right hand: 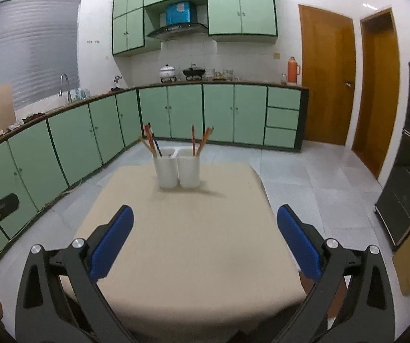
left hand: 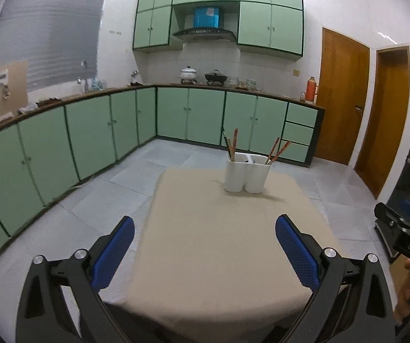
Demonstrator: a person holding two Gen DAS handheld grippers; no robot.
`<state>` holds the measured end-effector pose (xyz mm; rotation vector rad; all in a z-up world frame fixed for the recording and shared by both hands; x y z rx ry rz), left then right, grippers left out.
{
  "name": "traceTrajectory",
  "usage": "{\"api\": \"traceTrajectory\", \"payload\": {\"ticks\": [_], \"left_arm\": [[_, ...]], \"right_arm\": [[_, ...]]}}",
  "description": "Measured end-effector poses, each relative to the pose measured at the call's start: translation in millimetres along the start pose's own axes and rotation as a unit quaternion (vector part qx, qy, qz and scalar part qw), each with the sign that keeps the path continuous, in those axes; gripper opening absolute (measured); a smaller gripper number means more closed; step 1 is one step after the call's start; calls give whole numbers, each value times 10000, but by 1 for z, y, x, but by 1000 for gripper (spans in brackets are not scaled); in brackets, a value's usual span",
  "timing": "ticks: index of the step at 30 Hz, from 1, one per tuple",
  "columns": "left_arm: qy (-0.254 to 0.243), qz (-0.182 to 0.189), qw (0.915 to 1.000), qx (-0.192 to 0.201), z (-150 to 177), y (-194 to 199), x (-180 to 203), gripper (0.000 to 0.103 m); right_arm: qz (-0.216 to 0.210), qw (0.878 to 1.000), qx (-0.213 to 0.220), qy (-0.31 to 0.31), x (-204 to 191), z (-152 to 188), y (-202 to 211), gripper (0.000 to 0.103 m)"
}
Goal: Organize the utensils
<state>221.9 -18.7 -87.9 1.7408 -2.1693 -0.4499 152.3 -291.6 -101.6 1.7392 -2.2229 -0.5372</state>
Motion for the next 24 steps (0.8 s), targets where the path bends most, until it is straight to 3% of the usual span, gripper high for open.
{"api": "traceTrajectory", "payload": {"ticks": [12,24], "left_arm": [[218,-244,9992,239,29,104,-15,97],[232,-414,9976,502,28,140,-21,97]], "right_arm": [[153,9987,480,72,-2,6,106,97],[157,9969,734,219,-18,3,133,97]]}}
Point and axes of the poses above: each gripper's, at about its wrist camera, not at the fingertips, and y roughly against the way its jaws point, x to its right, z to its underside, the point moved 8 cm from there along -y, roughly the way its jaws point, and after that the axes turned 3 degrees about x, right-handed, at the moved point
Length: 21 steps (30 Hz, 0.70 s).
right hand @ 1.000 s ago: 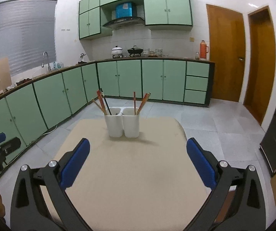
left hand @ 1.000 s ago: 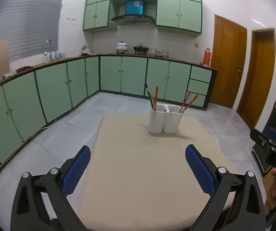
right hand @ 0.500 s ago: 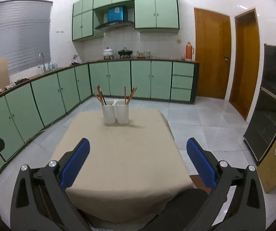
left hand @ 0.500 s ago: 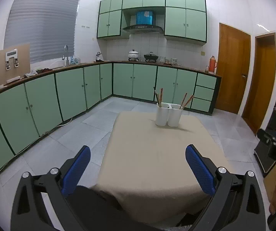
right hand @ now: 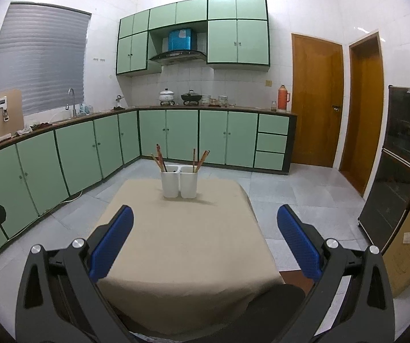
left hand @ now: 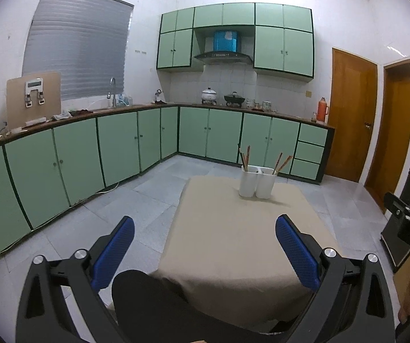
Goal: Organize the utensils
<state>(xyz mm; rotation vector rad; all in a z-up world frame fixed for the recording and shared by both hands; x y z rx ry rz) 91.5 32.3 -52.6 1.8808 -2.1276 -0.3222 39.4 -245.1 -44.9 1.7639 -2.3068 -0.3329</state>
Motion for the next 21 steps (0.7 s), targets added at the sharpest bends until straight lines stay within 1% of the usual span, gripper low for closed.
{"api": "traceTrajectory", "payload": {"ticks": [5,15,21], "left_arm": [[32,-34,10000,15,1,3,0,97],[-14,79,9999,-82,7,1,10,97],[-16,65,10000,-69,4,3,12,97]], "right_arm": [[-13,10000,11,-22,-1,0,1,97],[-18,10000,8,-60,1,1,4,97],[-13,9999,26,-105,2,1,4,97]]}}
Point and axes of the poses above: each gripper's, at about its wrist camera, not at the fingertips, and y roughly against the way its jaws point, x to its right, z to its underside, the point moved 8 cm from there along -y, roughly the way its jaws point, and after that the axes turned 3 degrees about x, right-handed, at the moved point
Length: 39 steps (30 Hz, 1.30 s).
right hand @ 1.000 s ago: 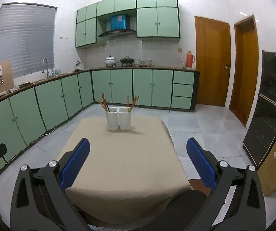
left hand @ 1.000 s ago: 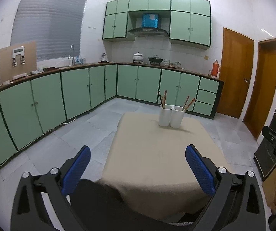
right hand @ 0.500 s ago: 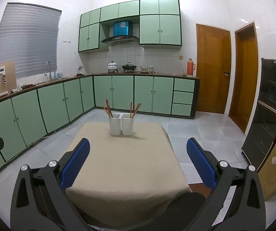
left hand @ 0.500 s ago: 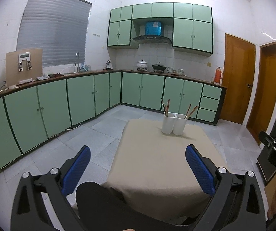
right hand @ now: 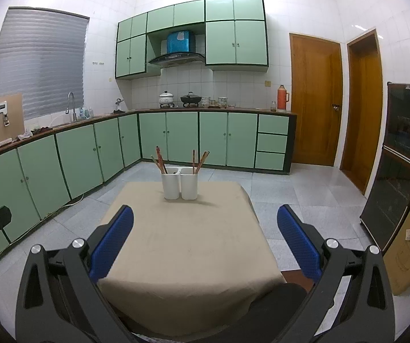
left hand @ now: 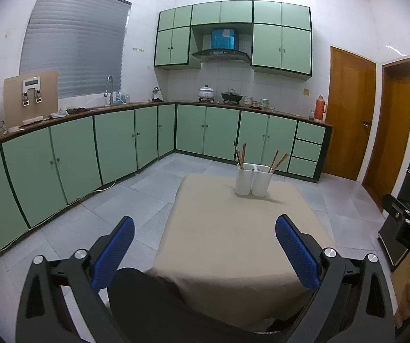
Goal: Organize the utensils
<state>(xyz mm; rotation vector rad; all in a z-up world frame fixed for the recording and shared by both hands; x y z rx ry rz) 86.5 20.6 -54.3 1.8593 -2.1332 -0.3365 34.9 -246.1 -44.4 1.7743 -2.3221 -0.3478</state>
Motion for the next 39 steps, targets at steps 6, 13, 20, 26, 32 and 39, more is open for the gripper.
{"api": "traceTrajectory", "payload": {"ticks": [6,13,20,26,32,39], "left_arm": [[-48,-74,9999,68,-1,5,1,97],[-65,-201,9997,96,-1,5,-1,97],[-72,-228,9996,121,0,5,-1,97],[-73,-252,9995,163,0,6,1,97],[-72,-267,9995,176,0,7,2,97],[-78,-265,9995,174,0,8,2,97]], "right_arm": [[-20,10000,-28,-24,2,1,-2,97],[-15,10000,-41,-27,3,2,-3,97],[3,10000,-54,-41,4,4,-5,97],[20,10000,-5,-64,8,3,-7,97],[15,10000,2,-77,8,3,-7,97],[22,10000,17,-95,9,3,-7,97]]}}
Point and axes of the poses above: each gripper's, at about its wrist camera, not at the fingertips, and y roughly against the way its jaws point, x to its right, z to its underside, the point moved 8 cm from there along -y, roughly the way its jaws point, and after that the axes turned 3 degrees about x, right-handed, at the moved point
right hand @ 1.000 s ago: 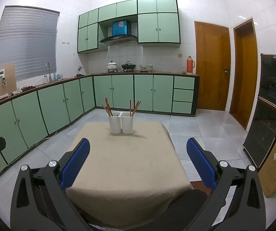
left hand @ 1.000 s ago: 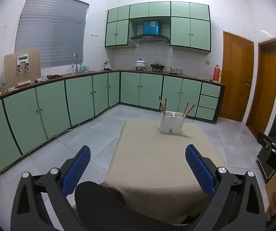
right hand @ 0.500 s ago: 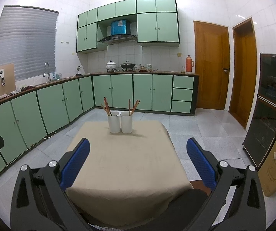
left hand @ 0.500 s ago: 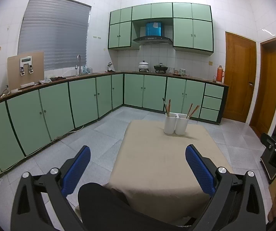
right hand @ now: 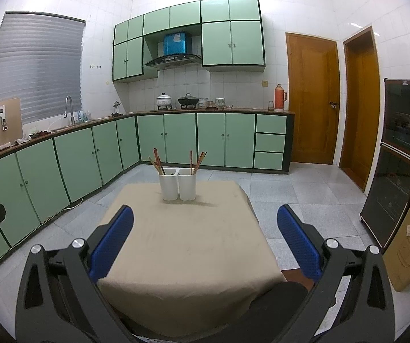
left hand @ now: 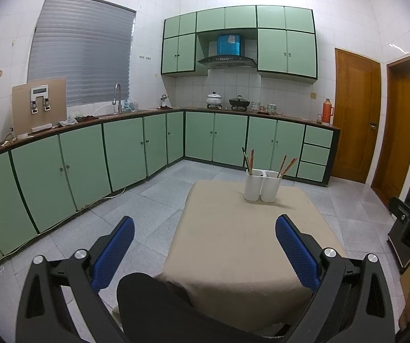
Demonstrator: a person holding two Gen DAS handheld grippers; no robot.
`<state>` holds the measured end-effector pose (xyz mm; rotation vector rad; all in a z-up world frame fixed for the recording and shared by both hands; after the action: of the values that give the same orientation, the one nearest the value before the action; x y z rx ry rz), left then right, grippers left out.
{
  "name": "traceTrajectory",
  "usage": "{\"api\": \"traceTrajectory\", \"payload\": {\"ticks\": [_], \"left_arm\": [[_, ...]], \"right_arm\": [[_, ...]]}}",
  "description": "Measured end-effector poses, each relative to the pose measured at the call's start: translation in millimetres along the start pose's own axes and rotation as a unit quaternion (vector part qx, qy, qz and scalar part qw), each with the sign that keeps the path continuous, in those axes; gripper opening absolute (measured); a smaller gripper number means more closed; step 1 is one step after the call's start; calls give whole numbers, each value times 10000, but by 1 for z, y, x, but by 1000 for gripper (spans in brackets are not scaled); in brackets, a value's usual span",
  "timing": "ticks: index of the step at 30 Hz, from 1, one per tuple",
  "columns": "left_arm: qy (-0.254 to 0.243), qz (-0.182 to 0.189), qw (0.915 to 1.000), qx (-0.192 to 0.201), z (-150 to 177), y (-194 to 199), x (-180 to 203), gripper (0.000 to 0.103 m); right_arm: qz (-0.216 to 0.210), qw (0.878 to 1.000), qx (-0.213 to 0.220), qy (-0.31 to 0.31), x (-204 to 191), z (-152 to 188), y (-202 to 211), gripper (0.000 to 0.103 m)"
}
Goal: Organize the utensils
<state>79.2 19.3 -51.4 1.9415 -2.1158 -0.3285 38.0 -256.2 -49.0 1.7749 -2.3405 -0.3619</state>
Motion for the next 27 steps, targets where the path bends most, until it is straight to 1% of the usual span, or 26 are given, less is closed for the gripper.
{"api": "traceTrajectory", "payload": {"ticks": [27], "left_arm": [[6,34,10000,15,-7,0,-2,97]], "right_arm": [[3,10000,15,-3,0,2,1,97]]}}
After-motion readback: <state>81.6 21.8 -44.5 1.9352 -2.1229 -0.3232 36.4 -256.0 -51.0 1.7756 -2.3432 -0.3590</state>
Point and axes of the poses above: each gripper's, at about its wrist camera, not at the fingertips, and y roughly against the way its jaws point, x to its right, z to its underside, the point moved 8 cm from there along -y, roughly the way its jaws point, and after that the axes turned 3 degrees about x, right-handed, at the moved point
